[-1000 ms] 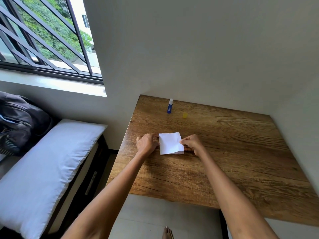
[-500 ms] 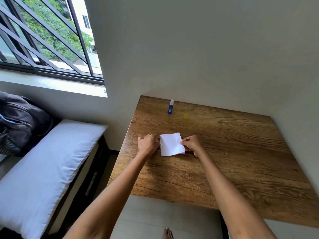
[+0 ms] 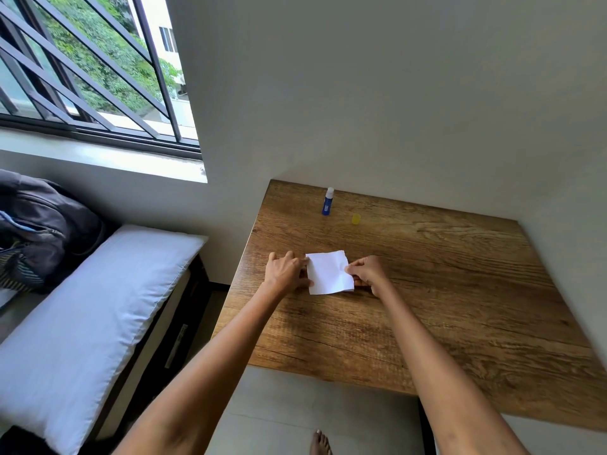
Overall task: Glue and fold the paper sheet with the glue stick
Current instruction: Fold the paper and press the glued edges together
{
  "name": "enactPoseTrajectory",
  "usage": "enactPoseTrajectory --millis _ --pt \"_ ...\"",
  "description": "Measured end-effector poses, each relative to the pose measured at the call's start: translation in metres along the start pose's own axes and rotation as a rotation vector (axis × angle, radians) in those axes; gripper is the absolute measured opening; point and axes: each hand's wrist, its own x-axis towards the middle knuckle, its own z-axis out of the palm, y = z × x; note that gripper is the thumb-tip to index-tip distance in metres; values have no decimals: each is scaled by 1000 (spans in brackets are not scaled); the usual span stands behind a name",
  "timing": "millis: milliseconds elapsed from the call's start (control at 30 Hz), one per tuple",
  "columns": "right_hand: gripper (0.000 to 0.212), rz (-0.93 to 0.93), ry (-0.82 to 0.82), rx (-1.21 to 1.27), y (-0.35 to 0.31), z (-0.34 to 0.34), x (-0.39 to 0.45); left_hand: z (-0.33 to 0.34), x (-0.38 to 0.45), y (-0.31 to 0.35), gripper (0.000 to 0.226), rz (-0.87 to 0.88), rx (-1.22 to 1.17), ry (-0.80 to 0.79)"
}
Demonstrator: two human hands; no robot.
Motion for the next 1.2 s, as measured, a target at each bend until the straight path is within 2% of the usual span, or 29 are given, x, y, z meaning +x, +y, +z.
enactPoseTrajectory --millis 100,200,300,400,467,533,600,667,767,867,933,1200 --pt "19 -4 -1 9 1 0 -1 2 -1 -4 70 36 -1 -40" --pt "3 -15 -26 7 2 1 -1 6 -2 -11 74 43 -100 -72" --pt "13 -47 -57 -6 4 2 -1 9 -3 -13 74 25 -226 -59" --pt "5 -65 -88 -9 6 -2 -2 6 -5 -11 60 -106 -614 62" --pt "10 -67 -118 -4 8 -6 -2 1 -6 -11 41 -215 -870 136" --pt "17 -63 -134 7 9 -9 -2 -5 -6 -11 29 -257 -1061 111" --pt "21 -63 -130 8 9 -9 -2 -8 -6 -7 29 -290 -1230 42" --pt "22 -74 -111 4 10 -7 -1 -7 -3 -2 26 -340 -1300 45" --pt "18 -81 -73 1 12 -4 1 -1 0 4 21 -411 -1221 175" --pt "14 -73 -62 4 11 -3 3 7 1 6 19 -312 -672 263" --pt "9 -73 -73 -2 8 -3 5 11 2 3 17 -273 -478 273" --pt "4 -38 -72 -22 4 -3 8 15 10 -7 29 -223 -431 226"
